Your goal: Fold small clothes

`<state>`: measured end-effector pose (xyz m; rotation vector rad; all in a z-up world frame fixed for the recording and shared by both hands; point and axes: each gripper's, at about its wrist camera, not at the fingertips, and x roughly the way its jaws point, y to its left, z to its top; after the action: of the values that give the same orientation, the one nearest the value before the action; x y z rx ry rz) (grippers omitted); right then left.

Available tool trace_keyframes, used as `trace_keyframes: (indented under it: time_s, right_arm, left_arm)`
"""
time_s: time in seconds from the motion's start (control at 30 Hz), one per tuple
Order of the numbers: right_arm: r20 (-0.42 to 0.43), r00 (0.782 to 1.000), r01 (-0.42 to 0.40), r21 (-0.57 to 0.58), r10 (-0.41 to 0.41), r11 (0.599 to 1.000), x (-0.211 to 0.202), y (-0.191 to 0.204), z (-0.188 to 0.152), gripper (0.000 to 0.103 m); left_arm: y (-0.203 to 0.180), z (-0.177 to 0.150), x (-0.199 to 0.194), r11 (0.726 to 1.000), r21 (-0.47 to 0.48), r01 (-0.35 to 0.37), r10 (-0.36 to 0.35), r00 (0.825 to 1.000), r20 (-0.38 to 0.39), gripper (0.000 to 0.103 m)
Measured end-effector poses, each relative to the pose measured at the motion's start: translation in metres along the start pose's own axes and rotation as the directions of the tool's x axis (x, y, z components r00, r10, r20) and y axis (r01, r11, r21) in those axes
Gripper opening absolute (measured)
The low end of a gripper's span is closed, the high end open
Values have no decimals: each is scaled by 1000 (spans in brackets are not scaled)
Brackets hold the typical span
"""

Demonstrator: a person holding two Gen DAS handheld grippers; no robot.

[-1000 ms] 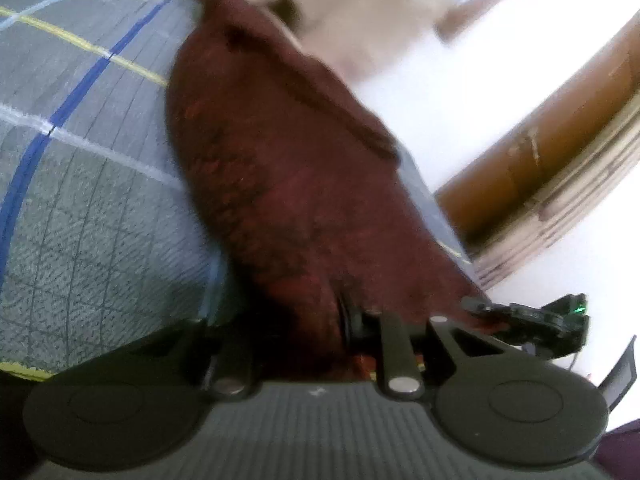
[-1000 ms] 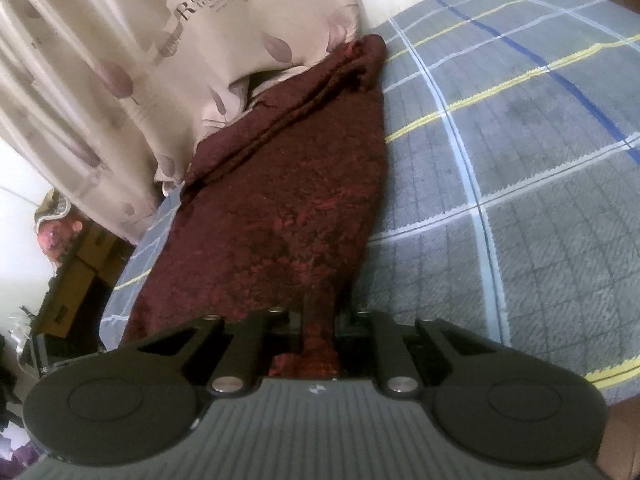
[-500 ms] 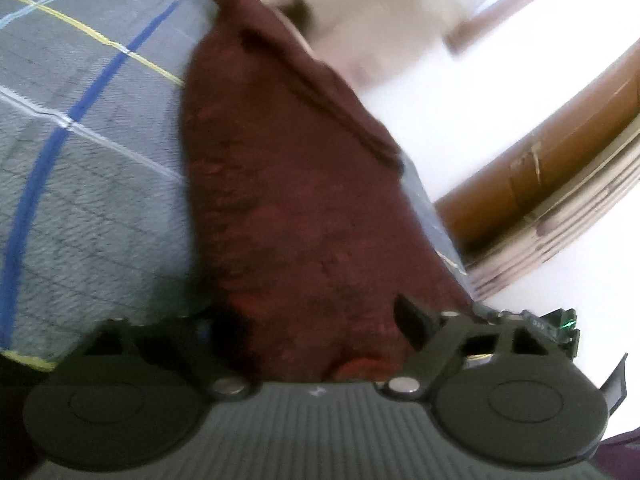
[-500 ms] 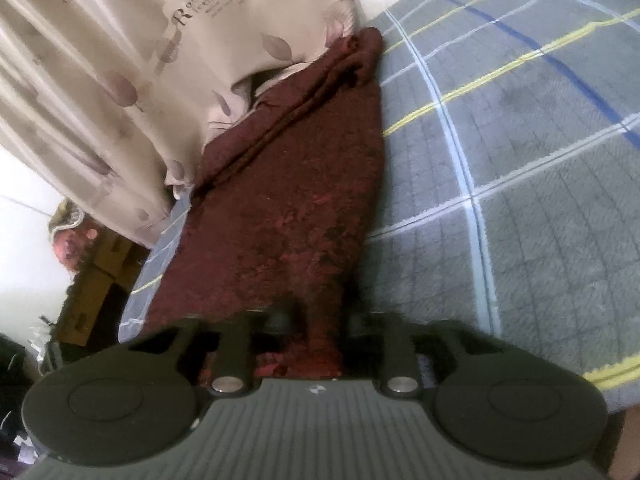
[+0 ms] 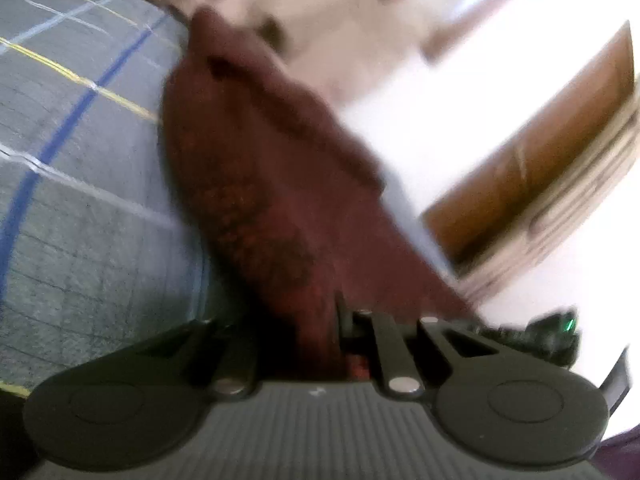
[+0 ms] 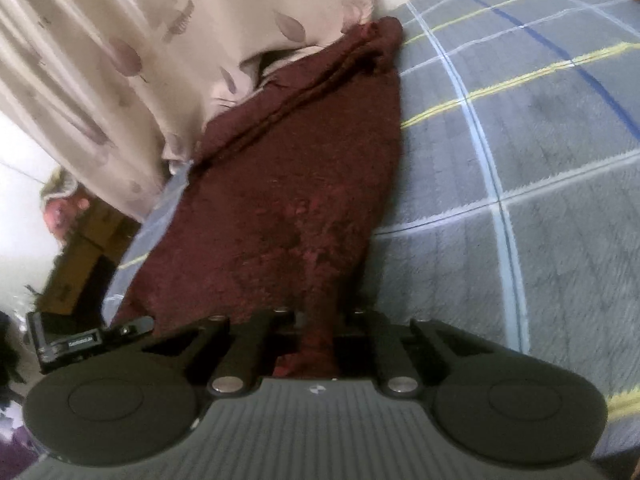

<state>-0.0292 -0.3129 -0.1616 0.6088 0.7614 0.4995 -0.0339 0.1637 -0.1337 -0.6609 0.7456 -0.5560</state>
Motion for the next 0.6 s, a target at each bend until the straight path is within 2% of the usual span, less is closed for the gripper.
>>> trace_keyframes:
  time_s: [0.13, 0.3, 0.6]
  right_arm:
    - [64, 995, -85, 56, 82, 995, -23, 2, 1, 13]
    - [92, 984, -161, 96, 152, 982, -32, 8, -1, 13]
    - [109, 977, -199, 130, 185, 971, -47, 17, -17, 13]
  left_arm:
    - [-7, 10, -15, 1000, 8, 6, -7, 999, 47, 13]
    - [-18, 10, -17, 999, 34, 9, -10, 999, 50, 13]
    - [-21, -7, -42, 999, 1, 40, -40, 999, 34, 13]
